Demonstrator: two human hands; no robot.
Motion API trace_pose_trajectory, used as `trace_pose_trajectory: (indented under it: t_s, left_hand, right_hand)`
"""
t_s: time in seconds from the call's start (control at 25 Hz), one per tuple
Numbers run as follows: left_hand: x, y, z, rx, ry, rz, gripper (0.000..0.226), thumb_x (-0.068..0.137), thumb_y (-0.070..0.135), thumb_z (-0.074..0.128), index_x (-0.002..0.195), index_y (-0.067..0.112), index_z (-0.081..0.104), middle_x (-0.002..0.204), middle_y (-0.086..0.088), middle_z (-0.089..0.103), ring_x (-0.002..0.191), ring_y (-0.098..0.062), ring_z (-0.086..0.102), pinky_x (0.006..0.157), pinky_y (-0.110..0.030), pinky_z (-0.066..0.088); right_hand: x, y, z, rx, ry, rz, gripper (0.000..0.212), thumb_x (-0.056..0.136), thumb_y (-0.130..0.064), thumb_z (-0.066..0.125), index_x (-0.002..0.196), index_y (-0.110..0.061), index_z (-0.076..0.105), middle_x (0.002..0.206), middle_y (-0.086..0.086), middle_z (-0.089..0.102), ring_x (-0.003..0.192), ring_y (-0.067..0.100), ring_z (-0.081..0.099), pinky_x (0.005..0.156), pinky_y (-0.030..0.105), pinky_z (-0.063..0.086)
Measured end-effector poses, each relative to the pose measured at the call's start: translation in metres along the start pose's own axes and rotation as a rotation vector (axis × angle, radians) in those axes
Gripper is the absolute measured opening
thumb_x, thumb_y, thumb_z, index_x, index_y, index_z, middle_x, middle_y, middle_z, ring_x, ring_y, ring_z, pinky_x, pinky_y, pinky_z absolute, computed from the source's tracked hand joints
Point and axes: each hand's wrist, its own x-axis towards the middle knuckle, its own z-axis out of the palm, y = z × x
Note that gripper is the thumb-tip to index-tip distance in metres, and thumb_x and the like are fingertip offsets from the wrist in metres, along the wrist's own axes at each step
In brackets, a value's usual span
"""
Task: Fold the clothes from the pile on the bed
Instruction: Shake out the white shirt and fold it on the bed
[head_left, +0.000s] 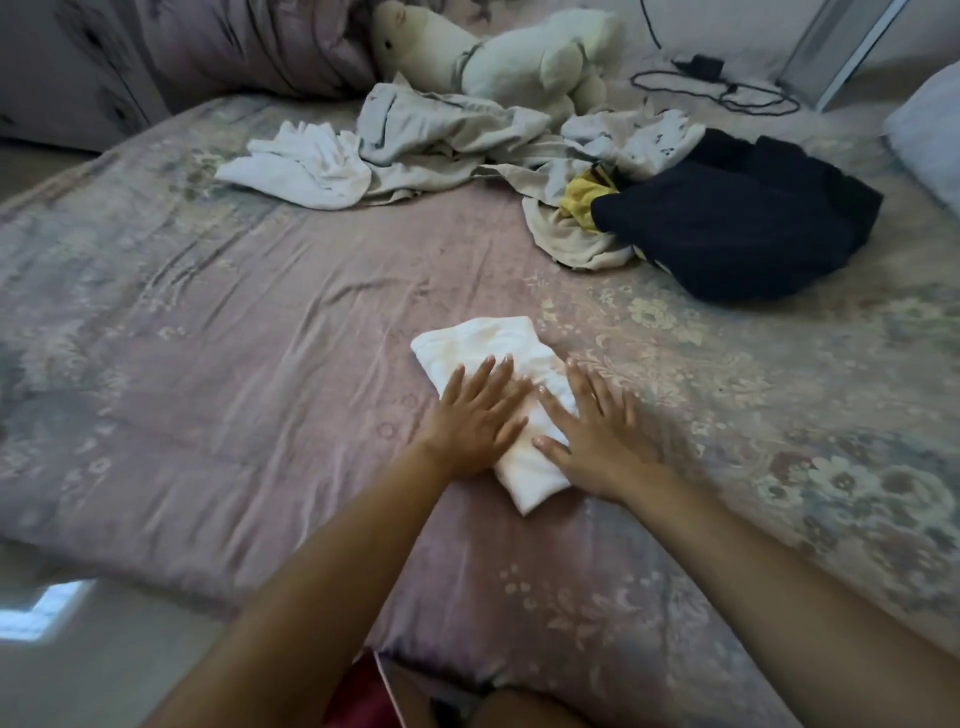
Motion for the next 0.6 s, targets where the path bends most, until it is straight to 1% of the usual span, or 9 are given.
trace_pose_trajectory:
  t_s: [0.08, 0.16, 0.24, 0.32, 0.36, 0.4, 0.48, 0.56, 0.6]
  left_hand:
    - [-0.029, 0.005, 0.001, -0.019, 0.045, -0.013, 0.063, 0.099, 0.047, 0.001, 0.144, 0.021, 0.037, 0.151, -0.011, 0.033, 0.138, -0.029, 0.034, 0.109, -0.047, 0.016]
    - [-0.043, 0.012, -0.005, -0.079, -0.083, -0.132, 0.054, 0.099, 0.048, 0.007, 0.150, 0.030, 0.008, 0.159, -0.003, 0.001, 0.147, -0.022, 0.001, 0.115, -0.042, 0.003]
    - [-0.049, 0.009, -0.011, -0.077, -0.141, -0.152, 0.057, 0.097, 0.054, 0.007, 0.150, 0.034, 0.001, 0.159, -0.001, -0.006, 0.146, -0.020, -0.007, 0.117, -0.041, 0.005]
    - [-0.049, 0.003, -0.019, -0.026, -0.167, -0.054, 0.091, 0.074, 0.079, -0.012, 0.150, 0.033, 0.006, 0.159, -0.002, 0.001, 0.147, -0.021, 0.000, 0.115, -0.042, 0.011]
    - [-0.046, -0.002, -0.022, 0.008, -0.191, -0.008, 0.103, 0.064, 0.086, -0.008, 0.150, 0.032, 0.008, 0.159, -0.002, 0.003, 0.147, -0.022, 0.004, 0.114, -0.044, 0.014]
    - [-0.042, -0.008, -0.022, 0.031, -0.199, 0.024, 0.098, 0.068, 0.085, 0.008, 0.150, 0.032, 0.011, 0.159, -0.004, 0.006, 0.146, -0.022, 0.007, 0.113, -0.046, 0.019]
    - [-0.036, -0.010, -0.023, 0.030, -0.172, 0.038, 0.069, 0.084, 0.056, 0.040, 0.146, 0.027, 0.032, 0.152, -0.014, 0.030, 0.138, -0.029, 0.033, 0.096, -0.054, 0.043]
    - [-0.032, -0.009, -0.016, -0.047, -0.203, 0.030, 0.057, 0.079, 0.037, 0.042, 0.134, 0.026, 0.046, 0.127, -0.020, 0.058, 0.113, -0.034, 0.060, 0.066, -0.052, 0.056]
    - [-0.029, -0.011, -0.007, -0.043, -0.198, 0.041, 0.055, 0.077, 0.034, 0.041, 0.131, 0.028, 0.044, 0.122, -0.020, 0.061, 0.109, -0.035, 0.062, 0.064, -0.052, 0.056]
  right_hand:
    - [-0.010, -0.007, 0.000, 0.073, -0.032, 0.059, 0.065, 0.094, -0.056, 0.034, 0.149, -0.040, 0.002, 0.155, 0.004, -0.025, 0.143, 0.028, -0.021, 0.115, 0.053, -0.004]
    - [-0.014, -0.010, -0.003, 0.261, -0.058, 0.161, 0.069, 0.093, -0.053, 0.042, 0.149, -0.040, 0.004, 0.157, 0.007, -0.018, 0.144, 0.032, -0.014, 0.117, 0.049, 0.003]
    - [-0.013, -0.011, -0.011, 0.343, -0.060, 0.180, 0.073, 0.091, -0.050, 0.050, 0.149, -0.036, 0.010, 0.158, 0.011, -0.003, 0.144, 0.034, -0.001, 0.115, 0.044, 0.009]
    - [-0.009, -0.007, -0.014, 0.382, -0.046, 0.169, 0.074, 0.088, -0.045, 0.057, 0.149, -0.033, 0.015, 0.156, 0.012, 0.012, 0.141, 0.035, 0.015, 0.113, 0.041, 0.016]
    - [-0.007, -0.004, -0.015, 0.436, -0.037, 0.178, 0.074, 0.088, -0.043, 0.059, 0.148, -0.032, 0.016, 0.154, 0.012, 0.020, 0.138, 0.035, 0.023, 0.112, 0.040, 0.021]
    - [-0.004, -0.002, -0.017, 0.510, -0.032, 0.201, 0.075, 0.087, -0.040, 0.060, 0.148, -0.031, 0.017, 0.151, 0.012, 0.027, 0.134, 0.036, 0.030, 0.110, 0.041, 0.027]
    - [0.004, 0.004, -0.023, 0.651, -0.005, 0.204, 0.075, 0.087, -0.033, 0.063, 0.148, -0.026, 0.019, 0.147, 0.011, 0.037, 0.130, 0.032, 0.039, 0.105, 0.038, 0.034]
    - [0.011, 0.005, -0.030, 0.648, -0.017, 0.132, 0.077, 0.085, -0.025, 0.065, 0.148, -0.023, 0.022, 0.146, 0.008, 0.039, 0.130, 0.028, 0.041, 0.102, 0.033, 0.036]
    - [0.017, 0.007, -0.029, 0.639, -0.026, 0.103, 0.080, 0.084, -0.022, 0.067, 0.149, -0.023, 0.021, 0.147, 0.007, 0.039, 0.130, 0.026, 0.041, 0.101, 0.031, 0.036]
